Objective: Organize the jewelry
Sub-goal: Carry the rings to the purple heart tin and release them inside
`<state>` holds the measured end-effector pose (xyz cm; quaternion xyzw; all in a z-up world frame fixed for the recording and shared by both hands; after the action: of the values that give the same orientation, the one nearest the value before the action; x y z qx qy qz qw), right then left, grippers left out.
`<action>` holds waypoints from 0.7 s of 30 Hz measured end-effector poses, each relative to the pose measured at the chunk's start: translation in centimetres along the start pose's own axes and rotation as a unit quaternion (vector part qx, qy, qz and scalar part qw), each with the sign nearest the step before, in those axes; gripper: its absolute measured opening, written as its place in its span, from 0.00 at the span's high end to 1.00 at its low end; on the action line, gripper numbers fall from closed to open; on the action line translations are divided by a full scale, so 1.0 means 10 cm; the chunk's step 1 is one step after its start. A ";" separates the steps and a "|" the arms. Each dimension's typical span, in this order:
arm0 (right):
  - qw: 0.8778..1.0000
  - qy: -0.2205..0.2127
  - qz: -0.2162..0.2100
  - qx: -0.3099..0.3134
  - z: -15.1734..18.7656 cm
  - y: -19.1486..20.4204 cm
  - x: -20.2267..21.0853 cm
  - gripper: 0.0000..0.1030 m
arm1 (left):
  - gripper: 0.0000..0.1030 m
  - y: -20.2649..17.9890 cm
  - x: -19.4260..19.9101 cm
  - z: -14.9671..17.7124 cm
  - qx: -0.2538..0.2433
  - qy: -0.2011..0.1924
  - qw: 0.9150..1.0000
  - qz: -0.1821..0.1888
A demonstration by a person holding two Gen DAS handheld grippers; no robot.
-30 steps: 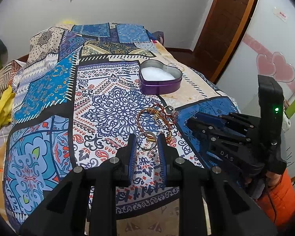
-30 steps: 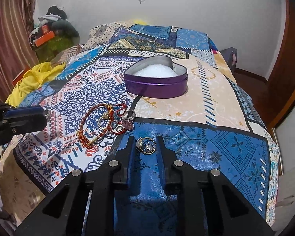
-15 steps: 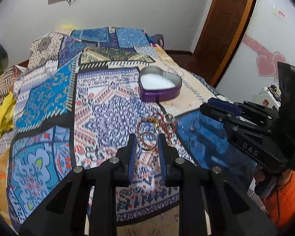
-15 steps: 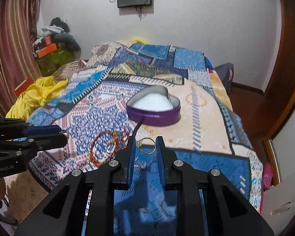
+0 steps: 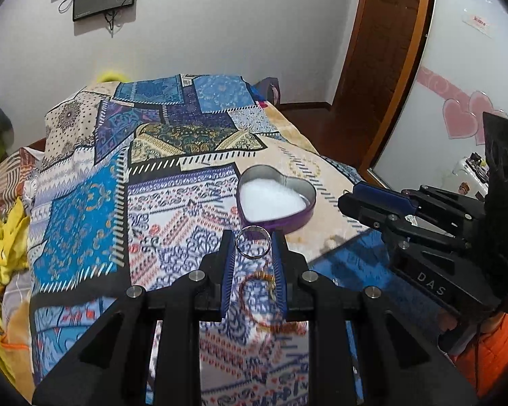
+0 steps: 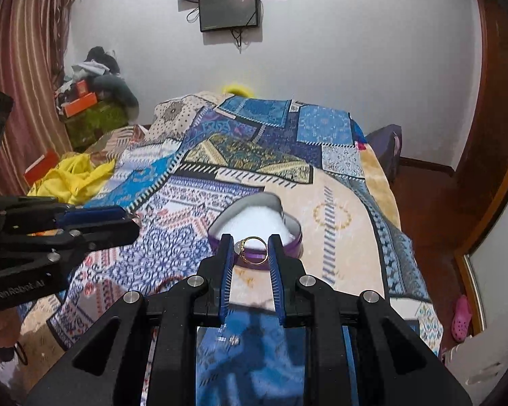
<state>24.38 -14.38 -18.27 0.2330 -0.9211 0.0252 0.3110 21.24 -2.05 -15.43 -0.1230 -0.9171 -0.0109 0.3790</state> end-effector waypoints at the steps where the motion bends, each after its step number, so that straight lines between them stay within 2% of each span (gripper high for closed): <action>1: 1.000 -0.001 0.000 -0.001 -0.03 -0.02 -0.03 0.82 | 0.80 0.01 -0.03 -0.03 -0.001 0.000 1.000 0.001; 9: 1.000 0.005 -0.007 -0.008 -0.16 -0.13 -0.18 0.82 | 0.80 0.04 -0.34 -0.19 -0.002 0.014 1.000 0.013; 21: 0.998 0.051 -0.037 -0.033 -0.24 -0.28 -0.53 0.82 | 0.80 0.09 -0.85 -0.26 0.001 0.055 0.998 0.033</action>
<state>30.66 -14.20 -19.70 0.2550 -0.8952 -0.0045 0.3653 29.07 -3.36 -19.60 -0.1518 -0.8904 -0.0041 0.4290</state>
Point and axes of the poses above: each gripper's, at about its wrist camera, not at the fingertips, and x roughly against the way its jaws point, y to its left, z to its underside, the point moved 3 cm from there along -x, roughly the way its jaws point, and after that the axes turned 4 degrees about -x, right-handed, at the moved point
